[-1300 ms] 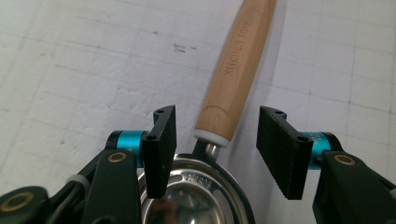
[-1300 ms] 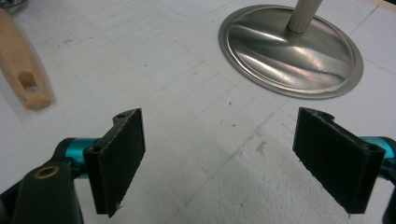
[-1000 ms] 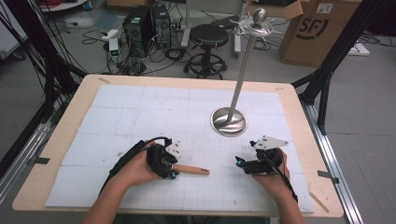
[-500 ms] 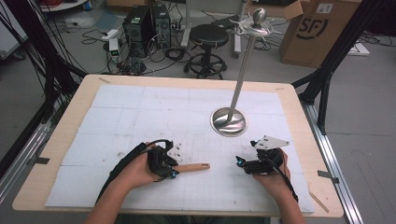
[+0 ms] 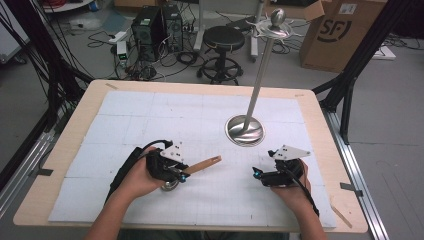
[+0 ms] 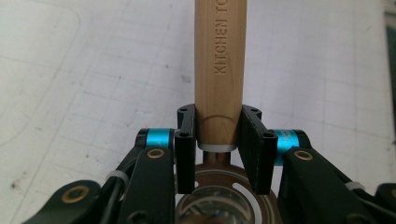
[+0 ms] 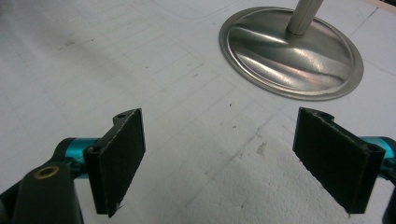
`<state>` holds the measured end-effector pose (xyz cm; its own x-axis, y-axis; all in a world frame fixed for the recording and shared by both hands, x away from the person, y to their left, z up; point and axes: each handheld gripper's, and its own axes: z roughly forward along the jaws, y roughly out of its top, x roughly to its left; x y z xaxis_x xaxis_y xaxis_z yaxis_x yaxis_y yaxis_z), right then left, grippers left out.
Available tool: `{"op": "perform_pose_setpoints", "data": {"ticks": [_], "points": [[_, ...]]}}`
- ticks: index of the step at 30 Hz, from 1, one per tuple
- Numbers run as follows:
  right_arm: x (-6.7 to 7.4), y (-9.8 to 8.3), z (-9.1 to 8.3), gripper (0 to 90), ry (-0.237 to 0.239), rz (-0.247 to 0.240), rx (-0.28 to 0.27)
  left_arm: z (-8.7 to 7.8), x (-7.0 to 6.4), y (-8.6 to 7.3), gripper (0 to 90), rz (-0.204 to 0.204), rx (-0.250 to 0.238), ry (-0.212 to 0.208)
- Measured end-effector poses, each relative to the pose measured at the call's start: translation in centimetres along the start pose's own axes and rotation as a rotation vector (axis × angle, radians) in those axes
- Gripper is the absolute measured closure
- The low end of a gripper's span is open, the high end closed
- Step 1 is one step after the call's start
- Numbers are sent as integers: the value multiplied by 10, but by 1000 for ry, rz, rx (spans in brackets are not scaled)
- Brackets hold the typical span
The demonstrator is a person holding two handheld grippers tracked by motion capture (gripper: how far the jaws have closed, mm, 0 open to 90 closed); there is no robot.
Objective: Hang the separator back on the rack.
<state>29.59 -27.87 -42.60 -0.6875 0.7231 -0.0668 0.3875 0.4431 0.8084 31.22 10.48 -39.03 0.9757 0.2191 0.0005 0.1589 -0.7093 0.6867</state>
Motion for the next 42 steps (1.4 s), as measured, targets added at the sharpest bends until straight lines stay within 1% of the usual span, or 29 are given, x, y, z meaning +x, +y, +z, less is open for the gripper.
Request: {"op": "perform_pose_setpoints", "data": {"ticks": [3,4,5,9,10,13,16,18,21,23,25,26,27,29,31,33,35,36,38,40,42], "points": [[0,1,-1,157,3,5,-7,-7,0,1,692,-5,-60,-9],[0,1,-1,157,8,12,-12,-8,0,1,692,-6,-71,-12],[0,2,-2,157,14,15,-21,-10,0,1,692,-9,-91,-19],[2,10,-7,157,34,20,-67,-16,0,2,691,-11,-140,-28],[3,12,-8,157,39,21,-74,-17,0,2,692,-17,-155,-31],[5,20,-13,157,50,5,-99,-19,1,2,691,-19,-188,-15],[8,28,-19,157,57,14,-128,-20,2,2,691,-18,-221,-27],[8,33,-23,157,58,6,-146,-22,3,1,691,-15,-244,-33],[10,41,-26,157,62,11,-160,-26,2,1,691,-11,-271,-34],[11,45,-28,157,62,-1,-158,-28,2,1,691,-16,-287,-28],[13,48,-29,157,59,-11,-150,-29,3,1,691,-12,-293,-25],[14,50,-29,157,57,-22,-152,-30,3,1,691,-18,-302,-23],[15,51,-31,157,59,-19,-155,-31,3,1,691,-17,-302,-22],[14,51,-32,157,57,-27,-167,-31,3,1,691,-27,-320,-21],[14,50,-33,157,58,-20,-166,-32,5,2,691,-35,-333,-25],[12,47,-31,157,54,-22,-161,-34,8,3,691,-57,-366,-26],[11,43,-29,157,59,-13,-158,-37,12,3,691,-77,-399,-35],[11,42,-28,157,58,-8,-154,-39,14,4,691,-87,-411,-31],[10,40,-26,157,53,-24,-140,-41,20,6,691,-109,-439,-27],[9,38,-25,157,55,-27,-135,-43,24,8,691,-134,-460,-20],[8,36,-24,157,59,-19,-139,-45,30,11,691,-145,-471,-13]]}}
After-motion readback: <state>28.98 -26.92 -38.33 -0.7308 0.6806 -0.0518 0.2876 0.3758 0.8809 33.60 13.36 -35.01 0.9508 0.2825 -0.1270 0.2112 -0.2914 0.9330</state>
